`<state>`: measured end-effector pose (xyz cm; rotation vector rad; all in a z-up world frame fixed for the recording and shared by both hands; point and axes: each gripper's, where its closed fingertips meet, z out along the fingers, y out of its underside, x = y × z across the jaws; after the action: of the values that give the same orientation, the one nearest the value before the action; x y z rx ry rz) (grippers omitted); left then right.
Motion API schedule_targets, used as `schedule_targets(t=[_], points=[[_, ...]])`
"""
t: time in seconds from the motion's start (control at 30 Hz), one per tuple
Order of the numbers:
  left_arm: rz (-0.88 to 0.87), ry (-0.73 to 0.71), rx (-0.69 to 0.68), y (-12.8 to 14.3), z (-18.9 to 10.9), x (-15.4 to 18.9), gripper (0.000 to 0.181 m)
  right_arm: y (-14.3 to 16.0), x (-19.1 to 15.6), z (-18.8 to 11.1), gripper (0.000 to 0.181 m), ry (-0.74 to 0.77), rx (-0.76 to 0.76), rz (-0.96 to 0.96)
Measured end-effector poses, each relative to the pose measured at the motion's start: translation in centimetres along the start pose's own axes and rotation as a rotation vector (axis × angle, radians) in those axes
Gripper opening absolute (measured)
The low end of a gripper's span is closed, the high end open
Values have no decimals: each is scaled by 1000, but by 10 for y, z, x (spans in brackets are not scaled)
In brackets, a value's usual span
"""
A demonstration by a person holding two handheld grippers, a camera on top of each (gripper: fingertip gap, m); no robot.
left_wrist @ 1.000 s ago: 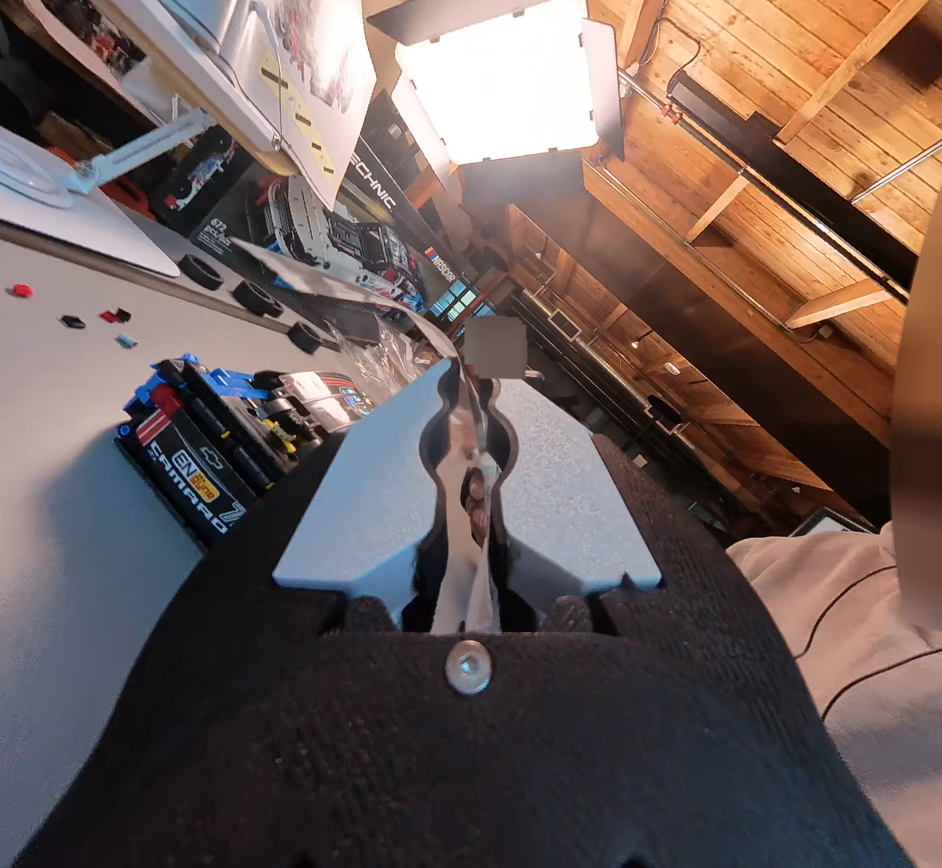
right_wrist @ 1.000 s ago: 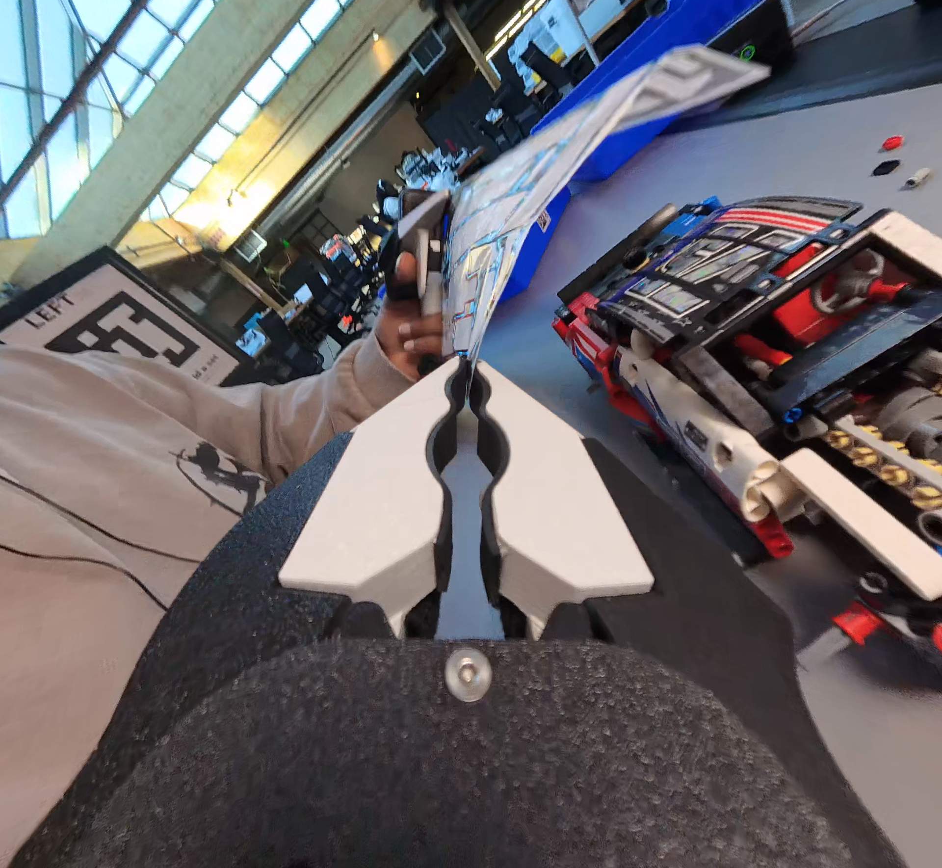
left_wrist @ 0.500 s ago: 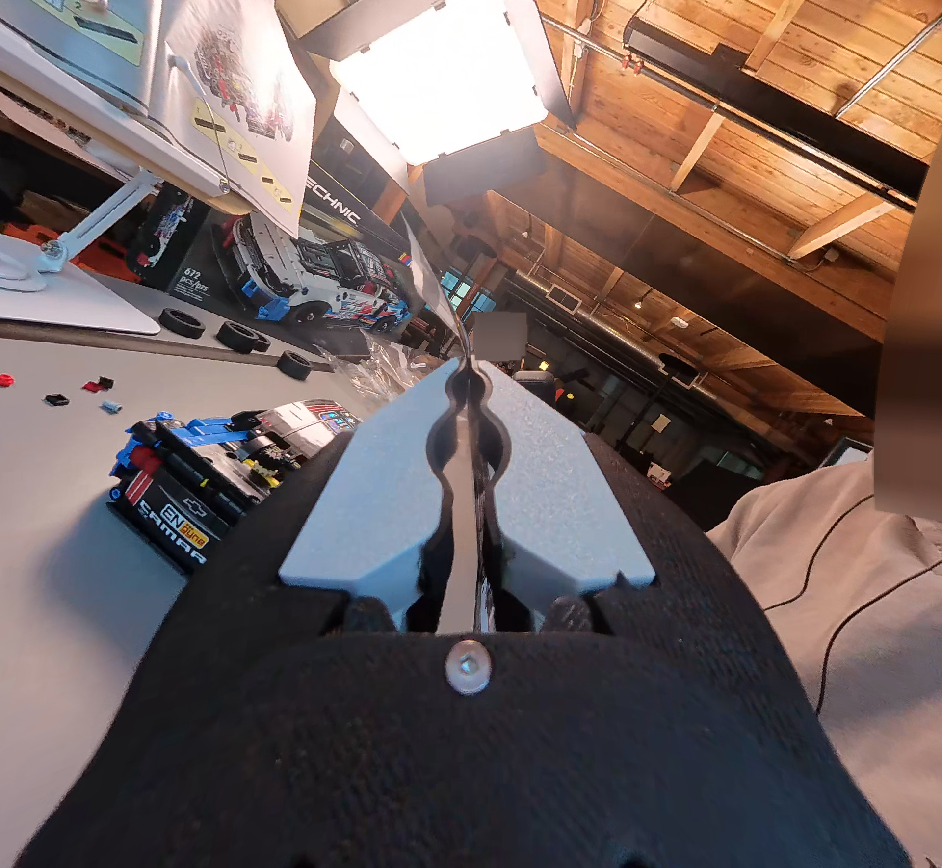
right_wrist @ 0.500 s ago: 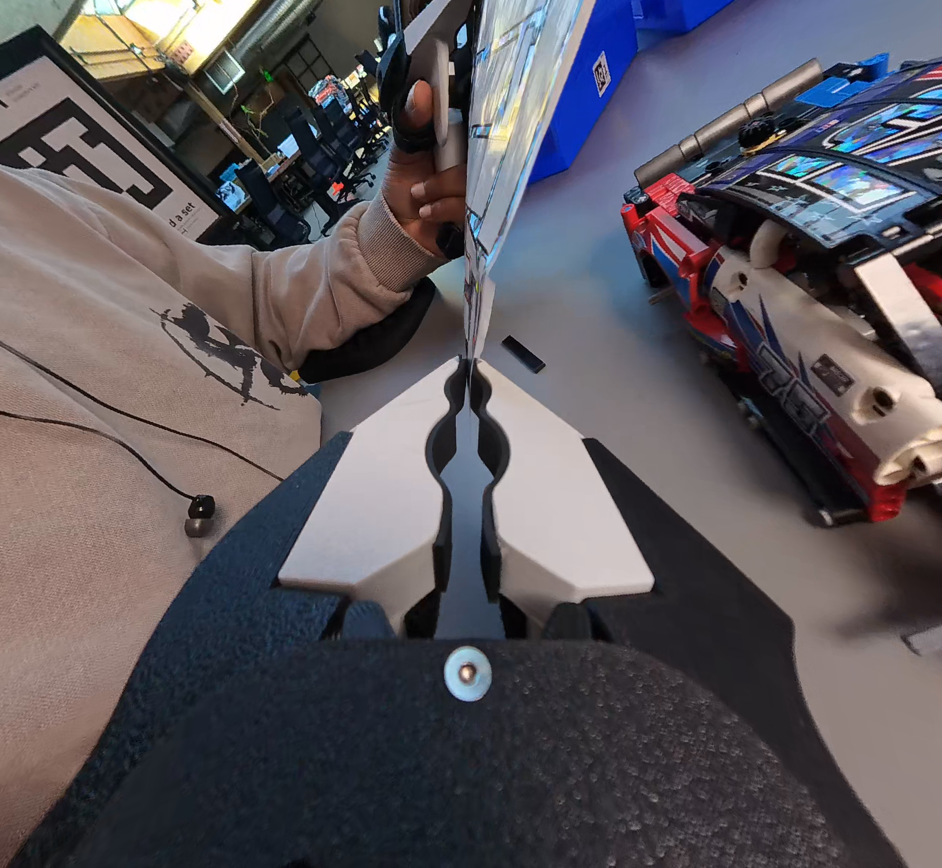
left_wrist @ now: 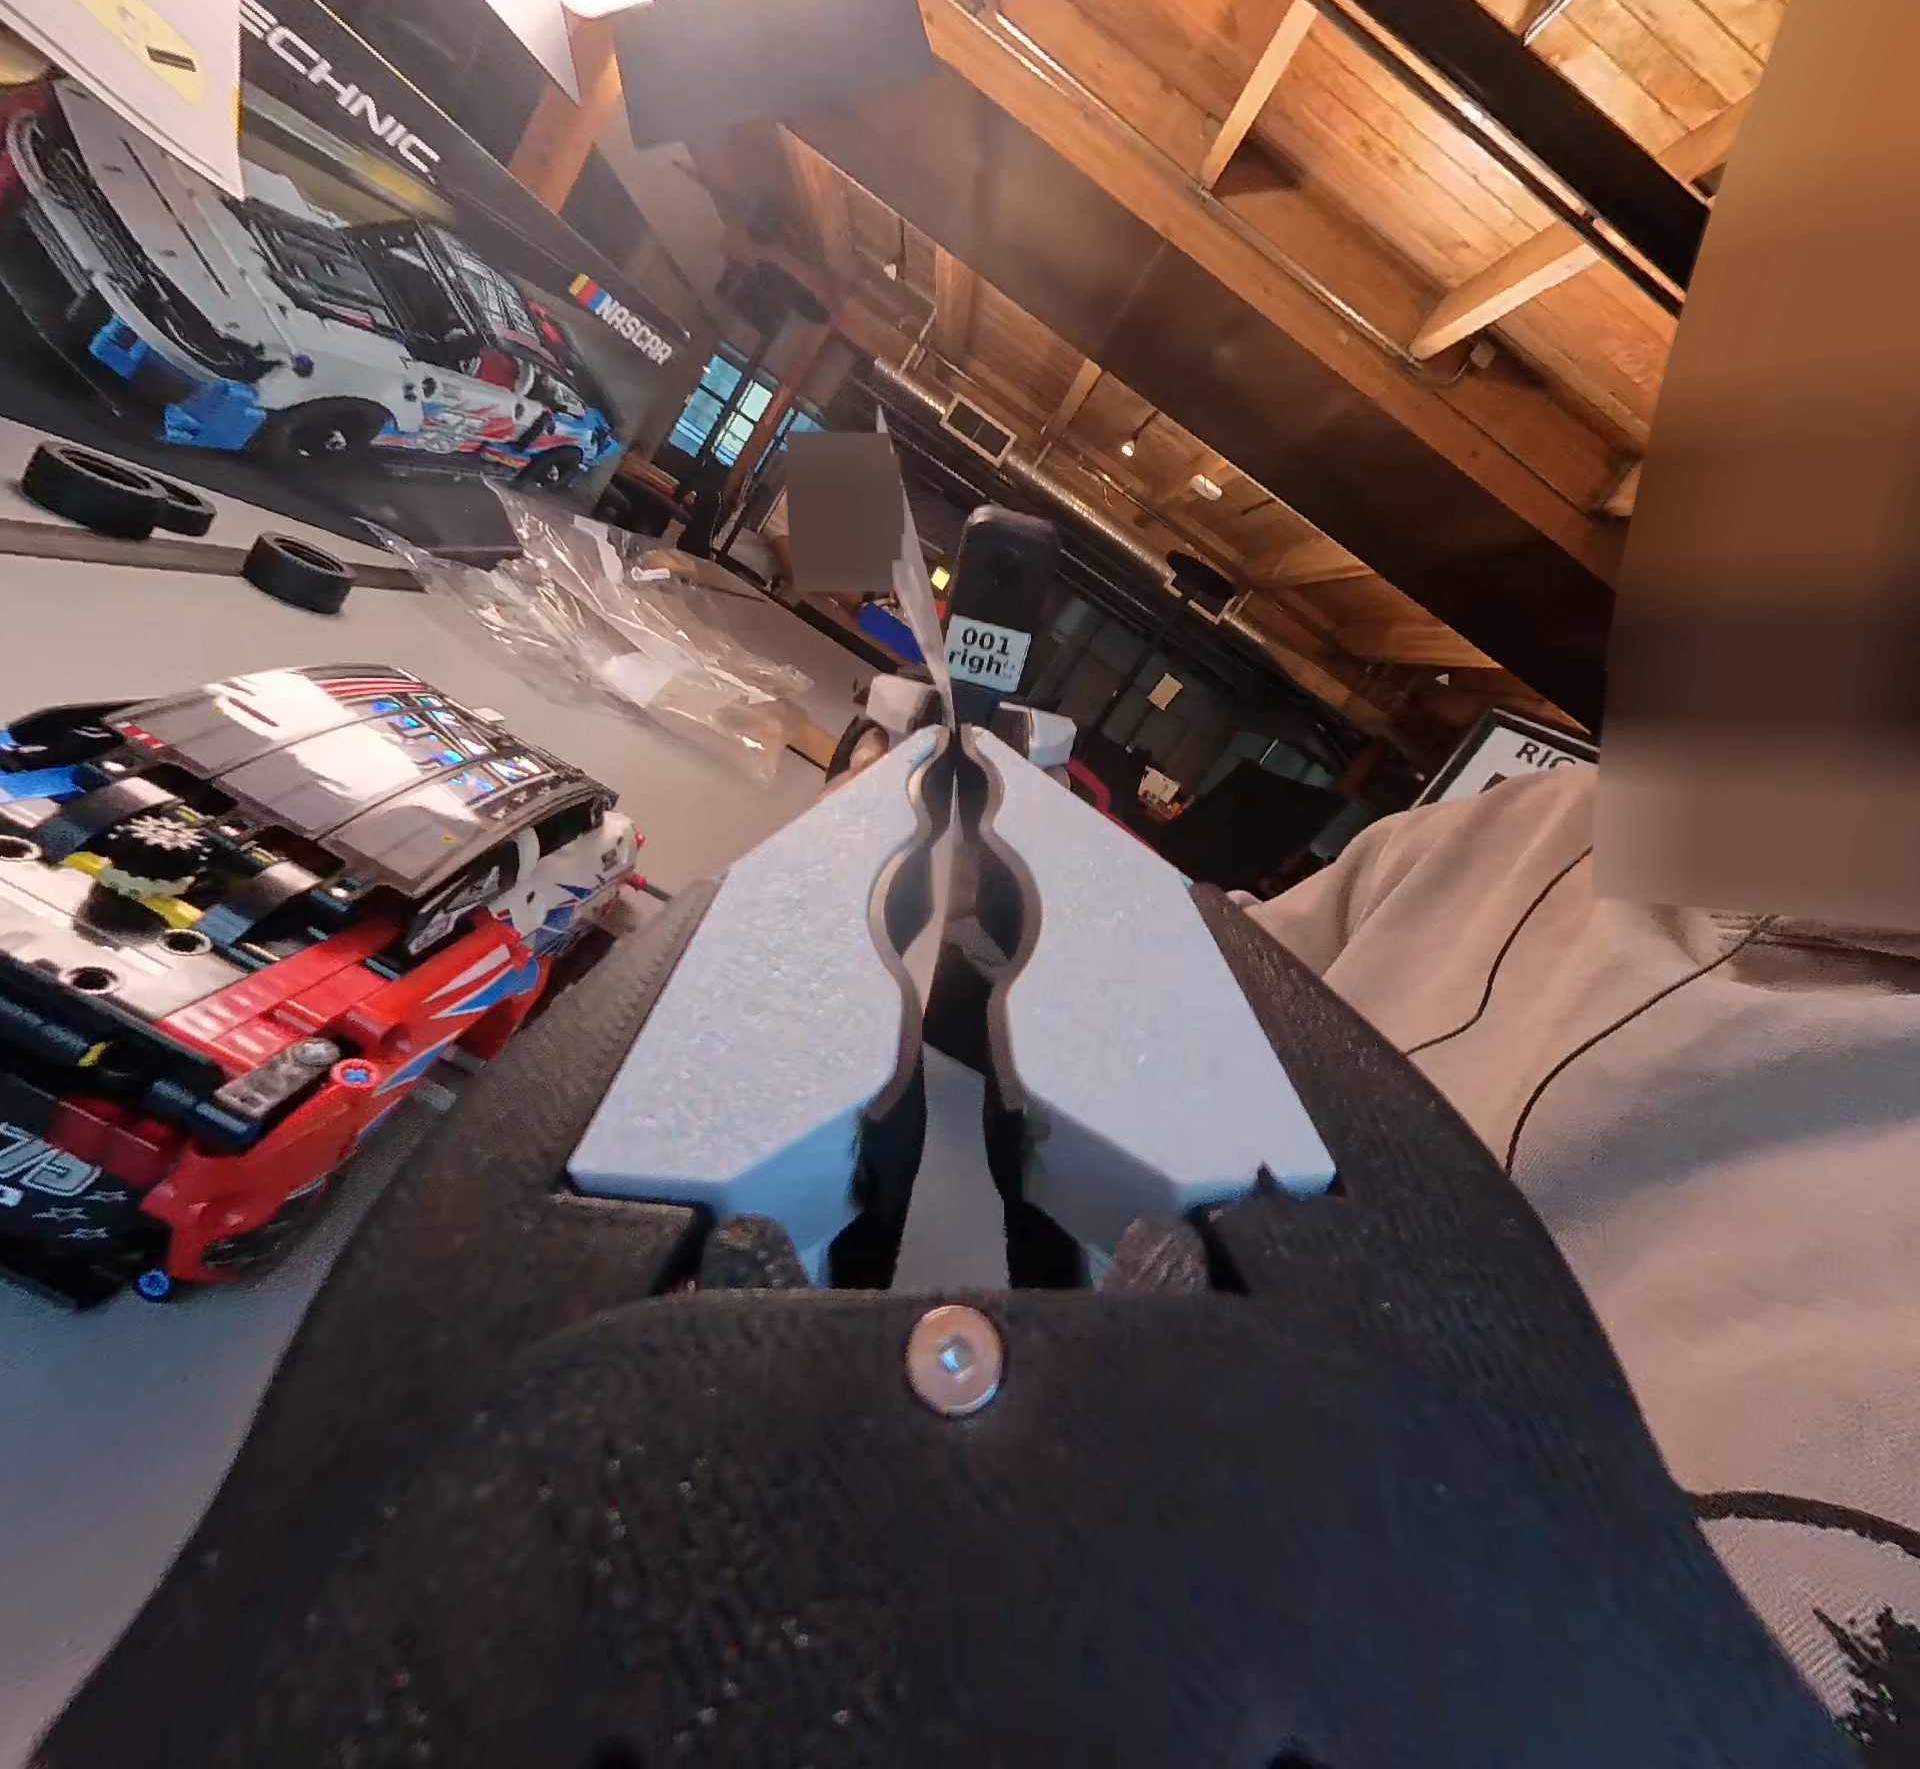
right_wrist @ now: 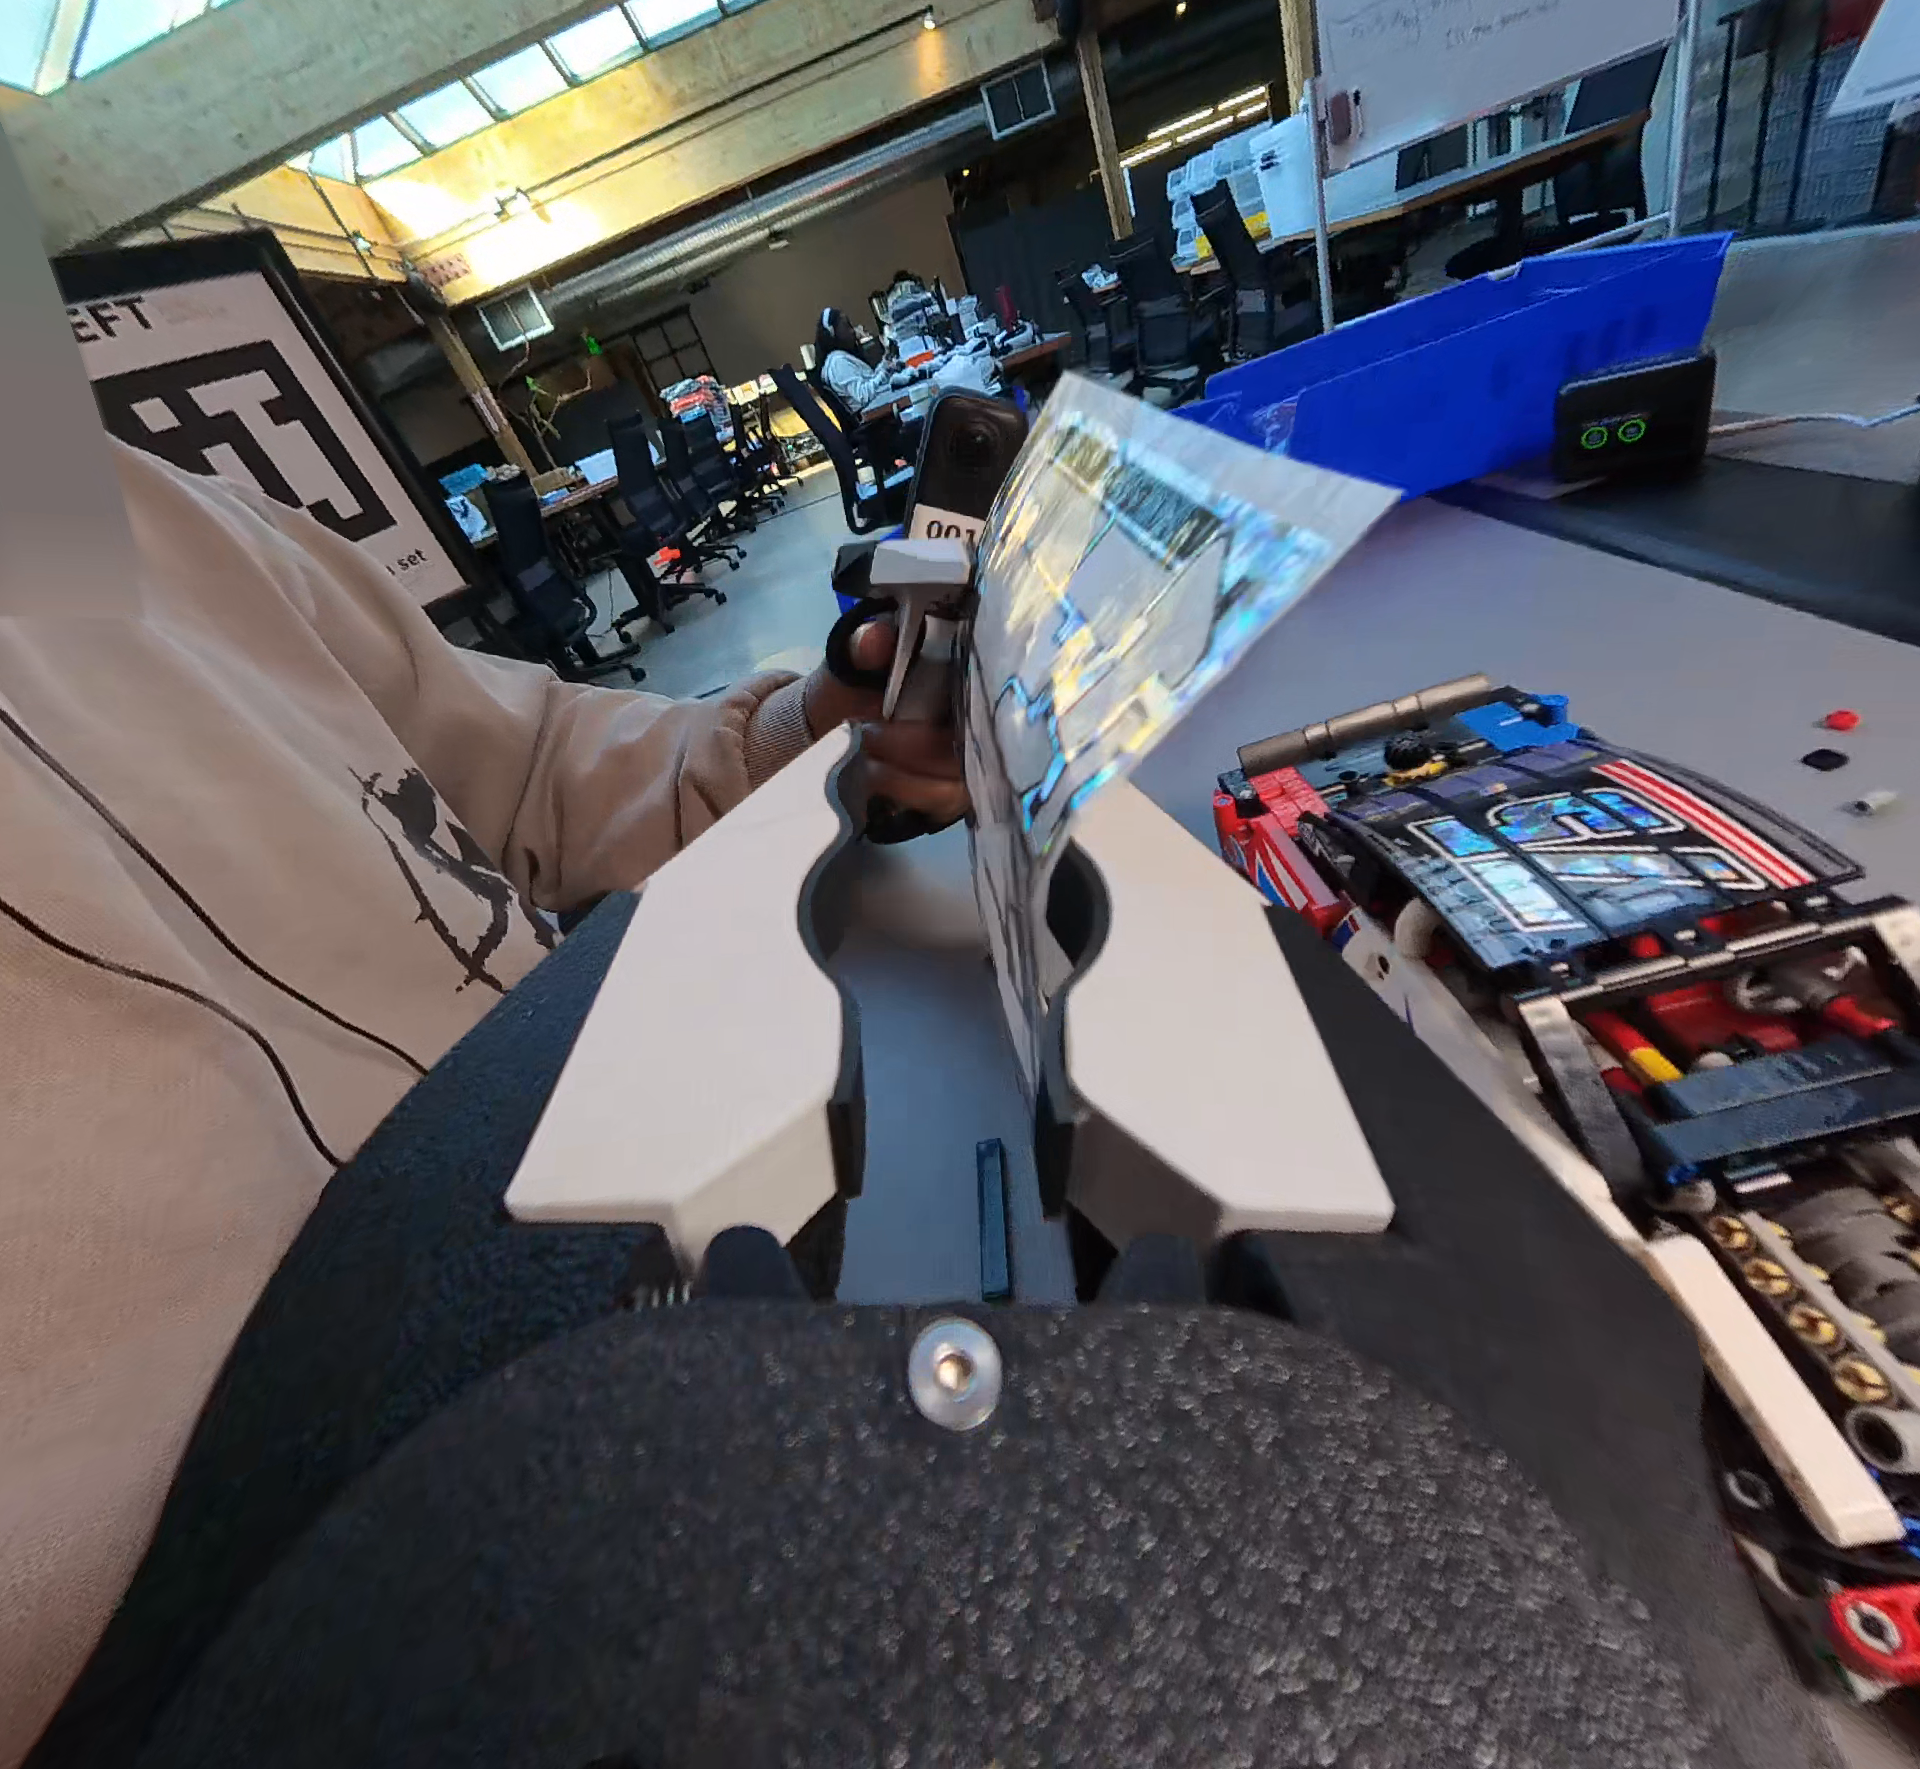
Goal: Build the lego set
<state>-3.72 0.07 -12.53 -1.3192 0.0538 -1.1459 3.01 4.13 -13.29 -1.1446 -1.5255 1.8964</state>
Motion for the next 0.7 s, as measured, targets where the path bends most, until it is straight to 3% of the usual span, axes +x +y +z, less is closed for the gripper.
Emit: schedule_targets(t=[0.1,0.17,0.27,0.4,0.5,0.57,0.6,0.67,0.7], points=[[13,-39,-80,13,6,-3,0,-12,0,-6,0,32,3,-15],[63,-88,-127,12,6,-7,6,-17,-2,-11,0,30,-33,15],[232,-136,-196,-12,9,1,25,-16,-12,-14,0,-30,-154,119],[308,-50,-469,-10,30,33,43,-20,-30,-11,0,-150,-261,267],[350,44,-658,18,46,53,22,-18,-45,-6,0,-236,-347,324],[364,95,-703,30,54,64,0,-16,-45,-3,0,-247,-365,357],[380,92,-692,32,58,65,0,-14,-42,-2,0,-239,-369,368],[384,49,-653,31,64,62,0,-11,-22,-1,7,-124,-352,330],[371,17,-635,30,66,58,0,-14,-7,-2,21,-16,-326,253]])
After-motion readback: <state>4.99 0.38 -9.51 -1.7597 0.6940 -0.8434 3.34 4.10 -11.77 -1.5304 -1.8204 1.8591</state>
